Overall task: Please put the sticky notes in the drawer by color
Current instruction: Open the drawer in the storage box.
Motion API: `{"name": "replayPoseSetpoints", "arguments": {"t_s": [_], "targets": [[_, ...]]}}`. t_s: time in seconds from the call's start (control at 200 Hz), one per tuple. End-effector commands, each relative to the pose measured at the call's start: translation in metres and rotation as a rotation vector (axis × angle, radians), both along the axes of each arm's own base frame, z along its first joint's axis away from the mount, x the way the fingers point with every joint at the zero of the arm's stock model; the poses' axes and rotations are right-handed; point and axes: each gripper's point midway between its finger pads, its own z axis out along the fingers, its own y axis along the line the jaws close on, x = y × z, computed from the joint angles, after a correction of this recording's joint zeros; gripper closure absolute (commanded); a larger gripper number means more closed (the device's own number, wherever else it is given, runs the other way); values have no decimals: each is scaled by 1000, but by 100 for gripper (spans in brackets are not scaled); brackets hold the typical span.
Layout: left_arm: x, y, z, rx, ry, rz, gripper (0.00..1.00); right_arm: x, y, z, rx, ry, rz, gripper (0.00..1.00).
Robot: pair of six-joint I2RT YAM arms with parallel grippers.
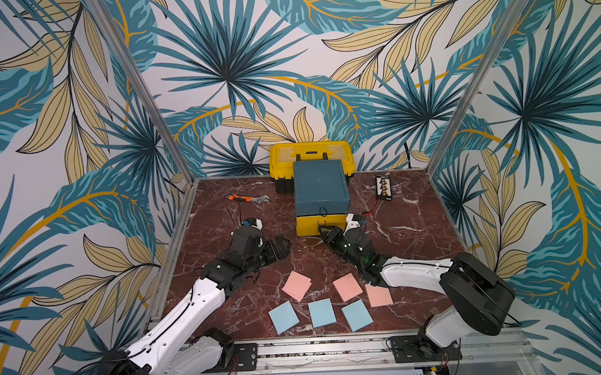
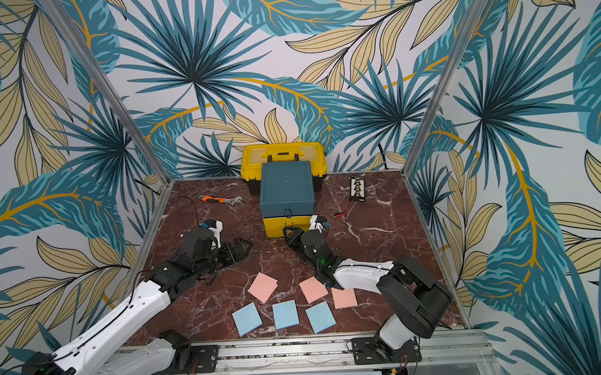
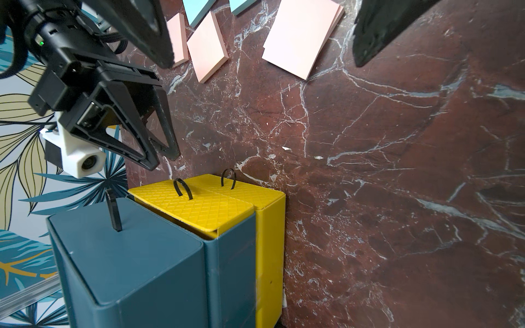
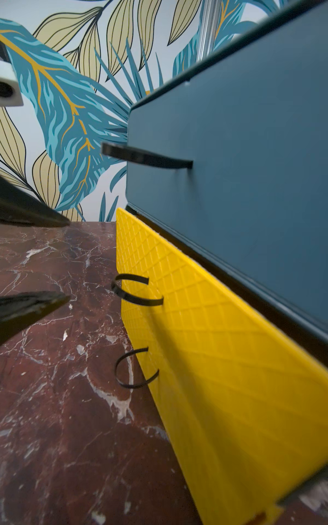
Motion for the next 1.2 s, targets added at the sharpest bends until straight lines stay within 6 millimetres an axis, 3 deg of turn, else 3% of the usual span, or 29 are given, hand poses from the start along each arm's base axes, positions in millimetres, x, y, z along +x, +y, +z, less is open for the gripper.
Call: {"name": "replayPoseSetpoints", "arguments": {"t_s": [0.0,0.165,0.571,0.886,1.192], "targets": [[0,2,-2,-3,-11,-3,0,6,-2,-4,22,5,-11,61],[1,3,-3,-3,-7,-4,0,12,-2,-14,53,17,-21,61],[2,3,-7,-13,5,-2,0,26,8,-11,78,16,-6,62],[0,5,-14,-14,18,4,0,33,7,-21,90,36,-24,63],[0,7,-17,-17,20,11,0,39,4,-17,96,20,-40,64]]}}
